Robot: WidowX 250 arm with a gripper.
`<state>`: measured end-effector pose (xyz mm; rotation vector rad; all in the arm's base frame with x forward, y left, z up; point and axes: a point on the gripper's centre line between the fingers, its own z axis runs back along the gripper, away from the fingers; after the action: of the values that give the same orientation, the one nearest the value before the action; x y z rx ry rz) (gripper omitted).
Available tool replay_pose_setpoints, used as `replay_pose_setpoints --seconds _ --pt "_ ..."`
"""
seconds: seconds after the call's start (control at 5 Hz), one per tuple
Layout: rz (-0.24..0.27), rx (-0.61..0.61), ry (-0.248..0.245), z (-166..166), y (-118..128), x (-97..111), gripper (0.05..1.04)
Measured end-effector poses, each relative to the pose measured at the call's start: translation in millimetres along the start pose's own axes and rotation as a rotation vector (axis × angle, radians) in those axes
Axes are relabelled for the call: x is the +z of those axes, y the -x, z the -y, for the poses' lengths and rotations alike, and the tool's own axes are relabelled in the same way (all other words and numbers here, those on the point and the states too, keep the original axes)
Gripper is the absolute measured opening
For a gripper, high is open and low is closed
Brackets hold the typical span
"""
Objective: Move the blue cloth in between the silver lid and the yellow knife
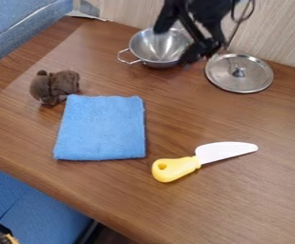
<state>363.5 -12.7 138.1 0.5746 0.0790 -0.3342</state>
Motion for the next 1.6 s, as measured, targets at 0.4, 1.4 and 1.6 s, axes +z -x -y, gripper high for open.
replay_pose_setpoints --seconds 0.4,1.4,1.6 --pt "0.036 0.081 0.066 -10.4 43.4 24.3 1.001" --pt "-0.118 -0.117 0.214 42.6 116.1 -58.9 1.001" --pt "-0.055 -0.146 0.311 46.1 115.1 -64.9 1.001"
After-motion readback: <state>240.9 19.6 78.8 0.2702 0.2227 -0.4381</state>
